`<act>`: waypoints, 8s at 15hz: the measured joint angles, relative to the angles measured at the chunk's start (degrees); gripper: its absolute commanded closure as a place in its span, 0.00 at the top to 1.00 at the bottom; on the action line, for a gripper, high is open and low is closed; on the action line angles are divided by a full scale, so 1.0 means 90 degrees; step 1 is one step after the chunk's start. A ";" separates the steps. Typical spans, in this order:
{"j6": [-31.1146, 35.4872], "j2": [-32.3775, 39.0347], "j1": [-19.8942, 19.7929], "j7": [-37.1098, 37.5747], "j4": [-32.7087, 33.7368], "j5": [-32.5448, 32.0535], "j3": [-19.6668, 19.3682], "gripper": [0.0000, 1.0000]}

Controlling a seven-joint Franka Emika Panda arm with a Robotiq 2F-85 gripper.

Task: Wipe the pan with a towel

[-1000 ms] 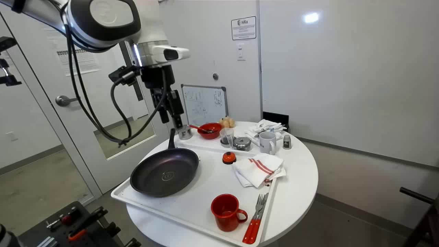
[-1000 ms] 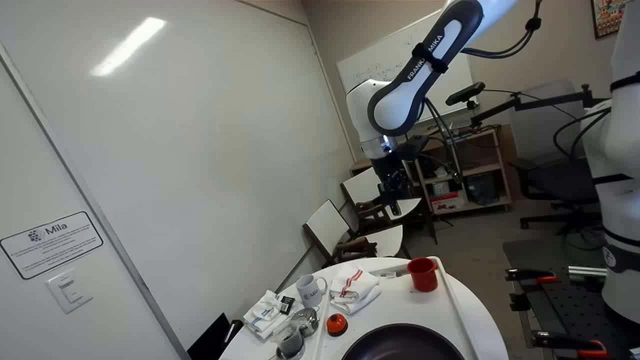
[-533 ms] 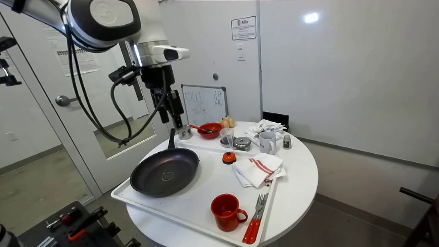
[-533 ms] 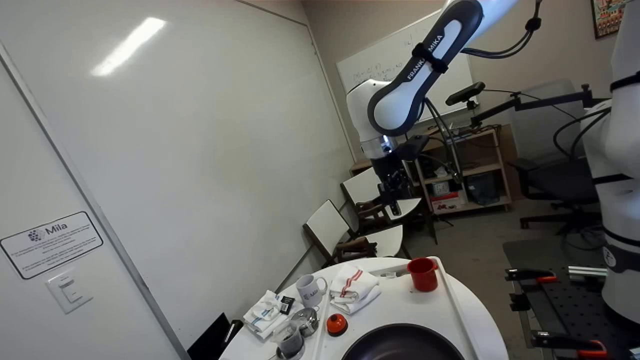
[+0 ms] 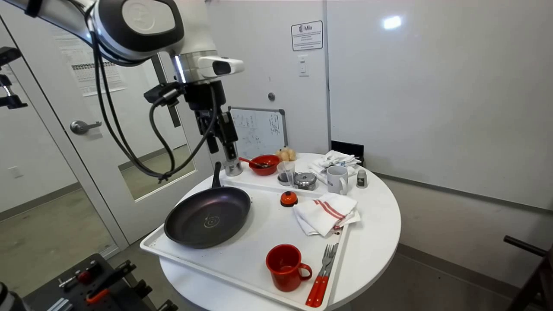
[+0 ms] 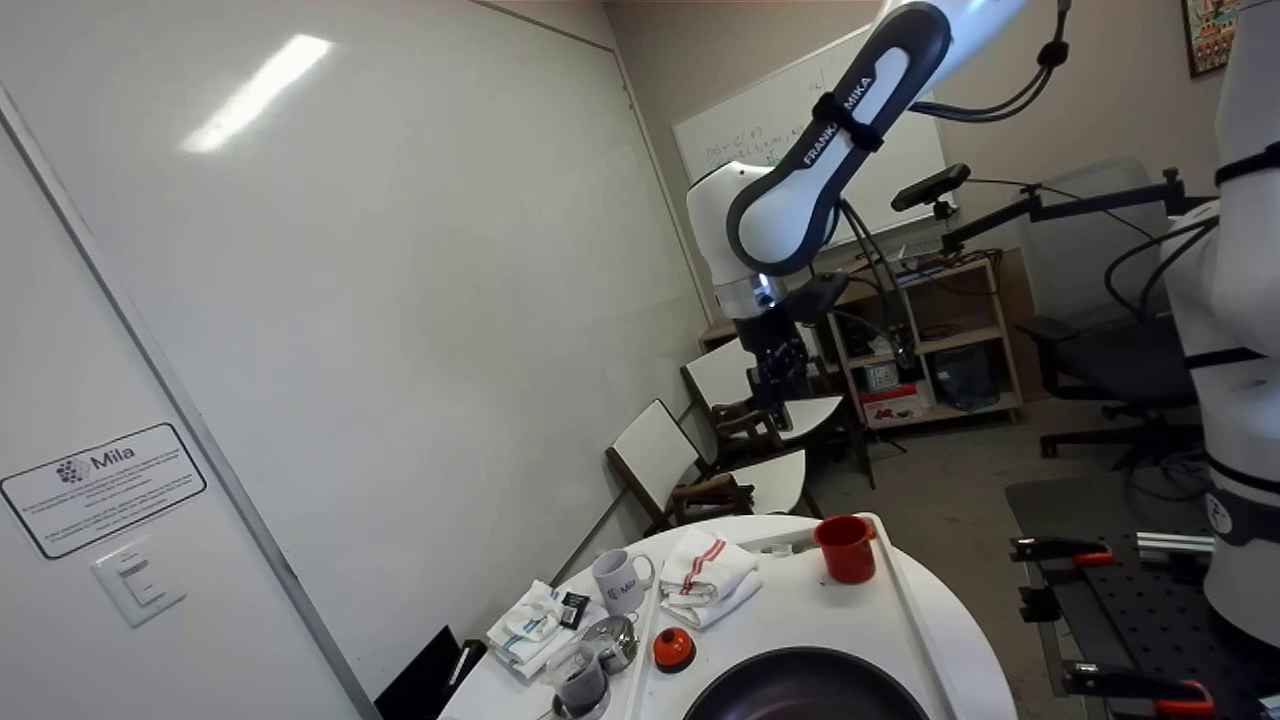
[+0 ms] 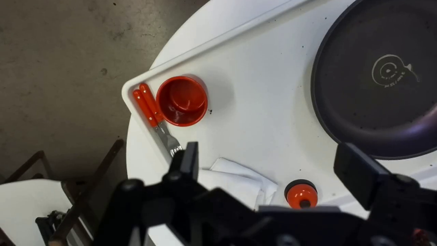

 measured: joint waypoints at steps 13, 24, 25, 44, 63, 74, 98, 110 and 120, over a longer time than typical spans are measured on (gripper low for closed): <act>0.0817 0.3147 0.0092 -0.0683 0.3071 0.0908 -0.0042 1.00; 0.0681 0.5545 -0.0138 -0.0894 0.5313 0.1619 0.0012 1.00; 0.0641 0.5733 -0.0161 -0.0894 0.5448 0.1619 0.0012 1.00; 0.0255 0.7699 -0.0484 -0.0721 0.7092 0.1715 0.0156 1.00; -0.0270 0.8392 -0.0570 -0.0441 0.7783 0.1828 -0.0002 1.00; -0.1307 0.9494 -0.0684 -0.0063 0.9271 0.1819 -0.0100 0.60; -0.1455 0.9064 -0.0464 -0.0017 0.9689 0.1188 -0.0462 0.03; -0.0869 0.8083 -0.0334 -0.0388 0.8108 0.1111 -0.0469 0.03; -0.0616 0.7663 -0.0284 -0.0643 0.7294 0.0972 -0.0411 0.03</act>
